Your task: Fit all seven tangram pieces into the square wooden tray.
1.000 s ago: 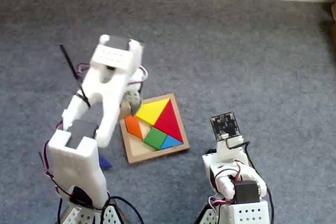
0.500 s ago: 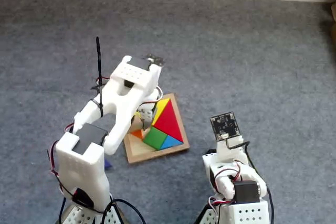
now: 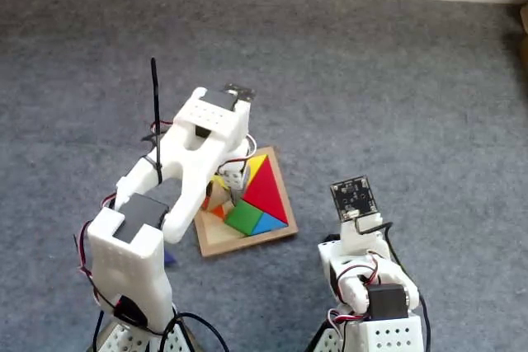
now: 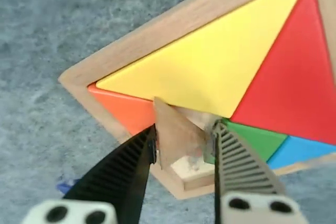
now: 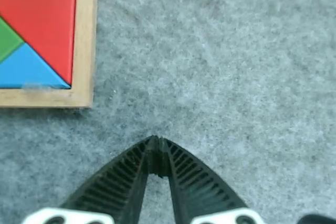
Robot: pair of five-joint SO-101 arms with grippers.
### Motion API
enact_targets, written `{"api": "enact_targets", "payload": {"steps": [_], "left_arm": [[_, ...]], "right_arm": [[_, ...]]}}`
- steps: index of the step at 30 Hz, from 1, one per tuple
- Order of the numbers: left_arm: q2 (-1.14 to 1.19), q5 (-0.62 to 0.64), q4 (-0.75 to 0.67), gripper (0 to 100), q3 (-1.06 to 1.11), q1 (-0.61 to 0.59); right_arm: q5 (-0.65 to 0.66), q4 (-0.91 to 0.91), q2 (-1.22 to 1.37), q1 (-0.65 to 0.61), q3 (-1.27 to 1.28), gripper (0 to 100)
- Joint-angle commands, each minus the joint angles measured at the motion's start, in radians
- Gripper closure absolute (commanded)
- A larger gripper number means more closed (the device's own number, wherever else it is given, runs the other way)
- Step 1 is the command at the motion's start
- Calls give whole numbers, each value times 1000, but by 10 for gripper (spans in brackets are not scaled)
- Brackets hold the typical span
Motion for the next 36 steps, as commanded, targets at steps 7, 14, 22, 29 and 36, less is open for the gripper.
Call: {"api": "enact_targets", "payload": {"steps": [7, 14, 22, 29, 36], "left_arm": [[-65, 18, 0, 800, -16, 18], [-65, 18, 72, 801, -96, 21], [-67, 78, 94, 804, -76, 53], [-150, 72, 186, 804, -130, 8], [-303, -63, 183, 839, -47, -73]], "right_arm": [[0, 5, -4, 12, 128, 991], [0, 5, -4, 12, 128, 991], [0, 5, -4, 12, 128, 991], [0, 5, -4, 12, 128, 991], [0, 5, -4, 12, 128, 991]]}}
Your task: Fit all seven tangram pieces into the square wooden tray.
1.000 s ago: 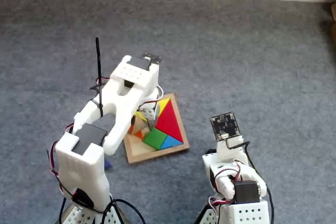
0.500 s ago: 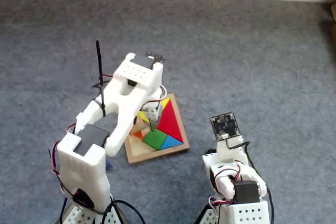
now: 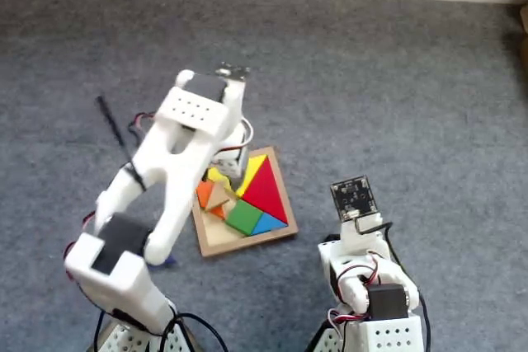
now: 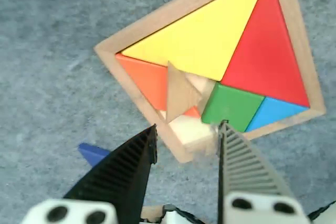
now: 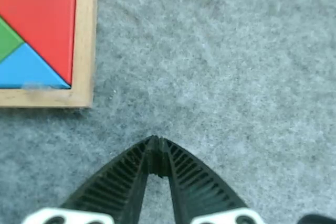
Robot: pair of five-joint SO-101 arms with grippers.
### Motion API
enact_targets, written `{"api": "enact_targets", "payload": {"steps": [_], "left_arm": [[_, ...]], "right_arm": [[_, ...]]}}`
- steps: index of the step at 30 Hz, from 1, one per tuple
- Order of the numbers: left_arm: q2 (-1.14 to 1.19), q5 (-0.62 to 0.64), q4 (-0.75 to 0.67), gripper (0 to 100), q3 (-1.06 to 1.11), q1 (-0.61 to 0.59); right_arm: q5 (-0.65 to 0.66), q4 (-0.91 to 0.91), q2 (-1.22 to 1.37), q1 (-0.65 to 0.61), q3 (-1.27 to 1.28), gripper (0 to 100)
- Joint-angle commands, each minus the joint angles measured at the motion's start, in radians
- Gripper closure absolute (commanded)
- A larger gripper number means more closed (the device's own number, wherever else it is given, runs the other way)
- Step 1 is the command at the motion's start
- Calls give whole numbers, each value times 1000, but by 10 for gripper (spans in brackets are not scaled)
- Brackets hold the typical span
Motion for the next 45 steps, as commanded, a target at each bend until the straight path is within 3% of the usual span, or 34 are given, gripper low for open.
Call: {"api": "enact_targets", "payload": {"steps": [1, 7, 20, 24, 29, 45], "left_arm": [[-93, -75, 11, 857, 27, -65], [-79, -212, -100, 995, 153, -153], [-8, -213, -301, 990, 315, -39], [45, -149, -345, 990, 315, 12], [108, -137, -356, 990, 306, 73], [-58, -135, -336, 989, 320, 143]], "right_arm": [[0, 5, -4, 12, 128, 991], [0, 5, -4, 12, 128, 991], [0, 5, -4, 12, 128, 991], [0, 5, -4, 12, 128, 991], [0, 5, -4, 12, 128, 991], [0, 5, -4, 12, 128, 991]]}}
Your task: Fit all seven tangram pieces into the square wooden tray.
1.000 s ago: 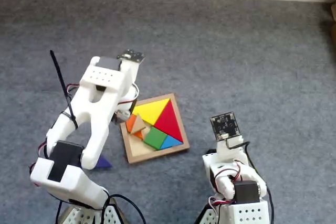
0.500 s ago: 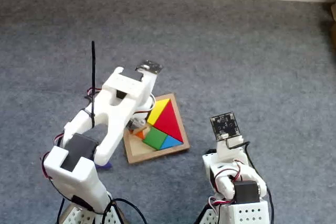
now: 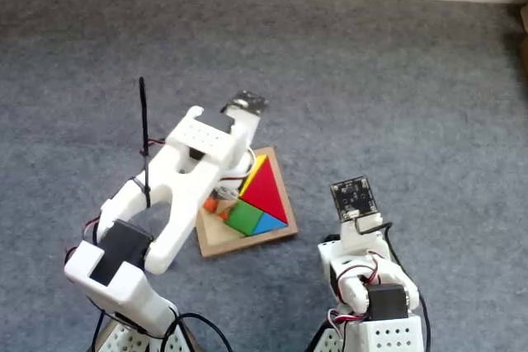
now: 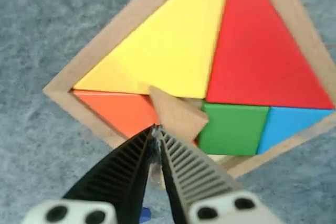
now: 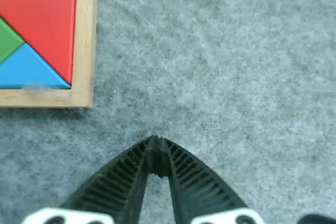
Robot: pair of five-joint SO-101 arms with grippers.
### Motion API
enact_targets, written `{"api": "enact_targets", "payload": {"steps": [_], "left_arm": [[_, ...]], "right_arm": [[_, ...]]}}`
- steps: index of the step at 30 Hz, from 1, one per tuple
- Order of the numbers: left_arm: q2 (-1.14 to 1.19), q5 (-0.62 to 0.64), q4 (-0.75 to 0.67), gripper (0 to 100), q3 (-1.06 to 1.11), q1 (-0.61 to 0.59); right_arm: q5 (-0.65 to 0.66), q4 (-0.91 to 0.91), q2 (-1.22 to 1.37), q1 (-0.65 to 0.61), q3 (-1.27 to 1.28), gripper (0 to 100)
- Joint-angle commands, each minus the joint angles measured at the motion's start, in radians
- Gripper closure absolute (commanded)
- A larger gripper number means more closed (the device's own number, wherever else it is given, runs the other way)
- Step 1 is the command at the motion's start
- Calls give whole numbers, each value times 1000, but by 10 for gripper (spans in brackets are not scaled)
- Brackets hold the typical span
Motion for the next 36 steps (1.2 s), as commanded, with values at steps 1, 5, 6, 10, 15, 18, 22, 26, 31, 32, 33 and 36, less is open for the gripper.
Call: {"api": "enact_targets", "payload": {"steps": [1, 5, 6, 10, 15, 18, 22, 26, 31, 32, 33, 36], "left_arm": [[-45, 14, 9, 989, -4, 58], [-45, 74, 3, 986, -4, 70], [-45, 74, 3, 986, -4, 70], [-41, 78, 2, 986, -4, 70], [51, 144, -54, 986, -5, 67], [110, 184, -55, 989, -18, 70], [88, 187, -54, 990, -30, 70], [27, 187, -51, 990, -27, 68], [-87, 180, 2, 990, -38, 62], [-117, 180, 5, 990, -33, 62], [-143, 178, 5, 989, -30, 61], [-189, 164, 14, 986, -28, 53]], "right_arm": [[0, 5, -4, 12, 128, 991], [0, 5, -4, 12, 128, 991], [0, 5, -4, 12, 128, 991], [0, 5, -4, 12, 128, 991], [0, 5, -4, 12, 128, 991], [0, 5, -4, 12, 128, 991], [0, 5, -4, 12, 128, 991], [0, 5, -4, 12, 128, 991], [0, 5, -4, 12, 128, 991], [0, 5, -4, 12, 128, 991], [0, 5, -4, 12, 128, 991], [0, 5, -4, 12, 128, 991]]}}
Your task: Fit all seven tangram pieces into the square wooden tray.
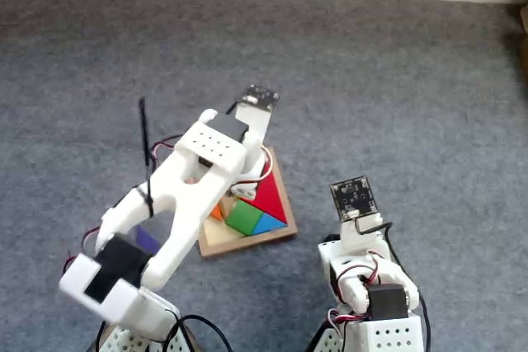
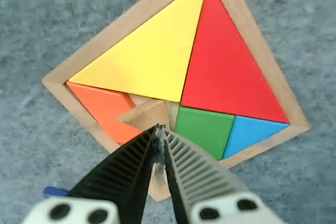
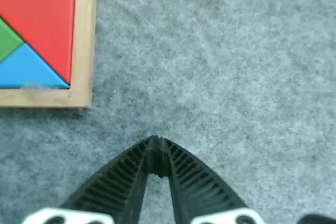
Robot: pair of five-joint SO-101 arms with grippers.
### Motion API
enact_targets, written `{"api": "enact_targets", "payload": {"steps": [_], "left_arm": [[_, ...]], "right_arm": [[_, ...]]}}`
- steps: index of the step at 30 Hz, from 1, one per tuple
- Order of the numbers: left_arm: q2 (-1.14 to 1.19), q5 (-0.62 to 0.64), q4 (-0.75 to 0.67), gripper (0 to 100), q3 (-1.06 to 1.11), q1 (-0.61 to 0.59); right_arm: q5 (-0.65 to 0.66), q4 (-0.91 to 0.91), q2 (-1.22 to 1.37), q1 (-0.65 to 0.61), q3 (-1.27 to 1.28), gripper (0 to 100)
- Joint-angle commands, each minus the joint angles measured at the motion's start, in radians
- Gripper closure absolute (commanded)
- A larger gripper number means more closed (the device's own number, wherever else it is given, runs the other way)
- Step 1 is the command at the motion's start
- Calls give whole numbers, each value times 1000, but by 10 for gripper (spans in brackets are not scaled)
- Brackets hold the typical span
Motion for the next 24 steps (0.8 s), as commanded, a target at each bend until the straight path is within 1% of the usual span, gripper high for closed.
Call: {"api": "enact_targets", "payload": {"steps": [1, 9, 15, 20, 24], "left_arm": [[-74, -32, 12, 986, -22, -7], [76, -57, 8, 986, -31, -124], [177, -57, -38, 989, -33, -93], [140, -55, -5, 990, -59, -47], [81, -55, 32, 990, -65, -42]], "right_arm": [[0, 5, -4, 12, 128, 991], [0, 5, -4, 12, 128, 991], [0, 5, -4, 12, 128, 991], [0, 5, -4, 12, 128, 991], [0, 5, -4, 12, 128, 991]]}}
